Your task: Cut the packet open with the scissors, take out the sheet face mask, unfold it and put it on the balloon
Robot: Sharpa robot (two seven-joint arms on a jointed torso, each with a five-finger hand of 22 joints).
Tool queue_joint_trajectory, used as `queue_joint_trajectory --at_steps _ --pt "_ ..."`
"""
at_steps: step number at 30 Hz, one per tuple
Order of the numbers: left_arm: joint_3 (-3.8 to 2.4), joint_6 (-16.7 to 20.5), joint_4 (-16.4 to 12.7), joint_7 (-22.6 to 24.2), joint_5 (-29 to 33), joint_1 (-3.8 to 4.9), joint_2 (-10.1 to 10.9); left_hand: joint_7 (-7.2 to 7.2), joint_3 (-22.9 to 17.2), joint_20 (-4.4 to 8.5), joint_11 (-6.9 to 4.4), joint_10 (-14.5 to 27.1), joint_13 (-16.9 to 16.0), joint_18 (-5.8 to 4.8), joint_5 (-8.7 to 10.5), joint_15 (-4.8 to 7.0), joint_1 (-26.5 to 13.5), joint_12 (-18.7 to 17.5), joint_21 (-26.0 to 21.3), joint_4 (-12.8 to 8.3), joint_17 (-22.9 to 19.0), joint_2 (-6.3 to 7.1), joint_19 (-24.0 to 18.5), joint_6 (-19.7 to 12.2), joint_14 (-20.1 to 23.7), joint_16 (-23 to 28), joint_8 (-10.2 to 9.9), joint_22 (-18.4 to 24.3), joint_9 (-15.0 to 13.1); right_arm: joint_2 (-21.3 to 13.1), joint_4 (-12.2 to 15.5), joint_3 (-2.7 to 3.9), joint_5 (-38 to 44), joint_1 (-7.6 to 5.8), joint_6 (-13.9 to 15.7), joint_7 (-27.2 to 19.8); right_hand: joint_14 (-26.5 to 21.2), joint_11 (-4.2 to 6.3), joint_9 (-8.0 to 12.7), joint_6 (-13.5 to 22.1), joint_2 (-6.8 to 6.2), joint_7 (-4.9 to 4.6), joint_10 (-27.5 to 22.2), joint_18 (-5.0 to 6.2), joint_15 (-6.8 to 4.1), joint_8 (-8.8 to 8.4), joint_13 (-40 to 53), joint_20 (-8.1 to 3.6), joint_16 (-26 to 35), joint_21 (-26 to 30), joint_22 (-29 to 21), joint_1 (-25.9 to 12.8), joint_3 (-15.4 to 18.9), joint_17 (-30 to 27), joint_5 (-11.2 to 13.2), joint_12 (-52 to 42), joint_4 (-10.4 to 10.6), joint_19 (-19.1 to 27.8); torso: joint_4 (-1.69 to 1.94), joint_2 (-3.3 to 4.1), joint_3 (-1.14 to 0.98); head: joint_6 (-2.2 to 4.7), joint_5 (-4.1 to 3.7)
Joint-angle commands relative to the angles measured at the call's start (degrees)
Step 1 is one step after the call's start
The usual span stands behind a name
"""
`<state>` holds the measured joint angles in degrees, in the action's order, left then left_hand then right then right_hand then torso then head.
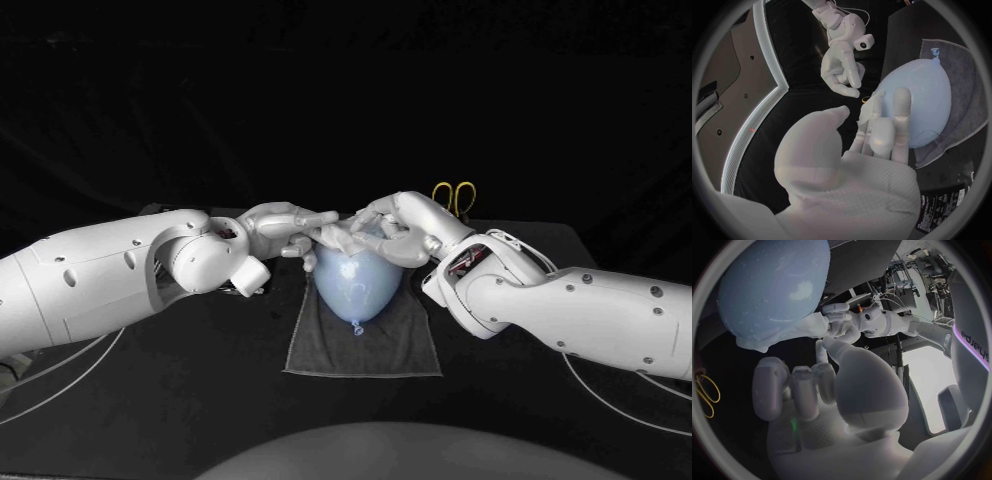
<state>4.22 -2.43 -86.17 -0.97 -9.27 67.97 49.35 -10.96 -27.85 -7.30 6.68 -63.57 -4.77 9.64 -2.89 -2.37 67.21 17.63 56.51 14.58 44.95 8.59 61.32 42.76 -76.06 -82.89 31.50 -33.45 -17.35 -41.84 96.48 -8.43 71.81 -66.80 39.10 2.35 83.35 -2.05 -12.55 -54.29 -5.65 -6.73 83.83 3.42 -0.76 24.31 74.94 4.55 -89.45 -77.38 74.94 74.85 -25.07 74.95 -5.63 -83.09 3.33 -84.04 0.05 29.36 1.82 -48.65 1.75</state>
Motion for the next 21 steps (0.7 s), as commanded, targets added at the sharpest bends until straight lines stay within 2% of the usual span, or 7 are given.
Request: queue_joint_trajectory --at_steps 1,6,14,21 --pt "-0.06 -2.64 -0.21 0.86 1.52 -0.03 0.14 0.0 1.16 -0.14 0.0 0.42 -0.11 0.72 0.14 0.03 0.7 -0.36 -0.5 0.31 -0.72 0.14 -0.42 -0.49 0.58 0.41 0.24 0.48 0.14 0.75 -0.17 0.02 2.49 0.07 1.74 3.66 6.56 0.03 0.12 -0.29 -0.05 0.1 1.09 -1.0 -1.1 0.01 7.63 -0.42 -0.41 -0.59 11.87 -0.88 0.06 14.69 0.57 -0.51 0.52 -2.25 0.0 -0.01 0.01 -0.15 0.05" --pt "-0.06 -3.33 -0.36 1.48 2.13 -0.03 0.39 0.43 3.15 -0.04 -0.21 0.99 -0.15 0.95 0.13 0.18 1.95 -0.75 -1.73 1.27 -2.09 -0.63 -1.17 1.14 1.3 0.9 0.8 2.06 0.21 1.61 -0.39 0.02 2.74 0.12 2.0 4.75 6.57 0.02 0.2 -0.31 -0.18 0.1 1.21 -1.01 -1.1 -0.09 7.82 -0.44 -0.42 -0.68 11.88 -1.55 0.25 14.71 1.11 -0.67 0.86 -2.28 0.05 0.01 0.03 -0.08 0.21" --pt "-0.07 -4.65 -0.5 1.94 2.54 -0.05 0.87 1.01 6.11 0.13 -0.5 1.54 -0.17 0.95 0.14 0.4 3.51 -1.36 -2.49 1.9 -3.72 -0.96 -1.24 4.34 2.16 1.61 -0.05 2.58 1.23 2.19 0.07 0.02 3.56 0.3 0.54 5.44 6.62 0.17 0.16 -0.92 -0.29 0.32 1.51 -1.08 -1.18 0.12 8.26 -0.49 -0.51 -1.05 11.97 -2.37 0.53 14.94 1.66 -1.04 1.33 -2.39 0.03 0.02 0.06 -0.34 0.19" --pt "-0.07 -5.59 -0.49 1.51 2.33 -0.12 1.25 1.53 7.38 0.35 -0.86 1.33 -0.27 0.96 0.14 0.68 3.8 -1.4 -2.72 2.02 -4.23 -1.23 -1.13 5.87 2.34 1.81 -0.78 2.75 1.85 1.17 1.49 0.02 4.26 0.67 0.82 5.27 6.64 0.32 0.18 -1.31 -0.68 0.49 1.68 -1.13 -1.32 0.22 8.52 -0.6 -0.53 -1.37 12.04 -3.49 1.11 15.01 1.6 -1.23 2.06 -2.48 -0.04 -0.03 0.04 -0.6 0.37"
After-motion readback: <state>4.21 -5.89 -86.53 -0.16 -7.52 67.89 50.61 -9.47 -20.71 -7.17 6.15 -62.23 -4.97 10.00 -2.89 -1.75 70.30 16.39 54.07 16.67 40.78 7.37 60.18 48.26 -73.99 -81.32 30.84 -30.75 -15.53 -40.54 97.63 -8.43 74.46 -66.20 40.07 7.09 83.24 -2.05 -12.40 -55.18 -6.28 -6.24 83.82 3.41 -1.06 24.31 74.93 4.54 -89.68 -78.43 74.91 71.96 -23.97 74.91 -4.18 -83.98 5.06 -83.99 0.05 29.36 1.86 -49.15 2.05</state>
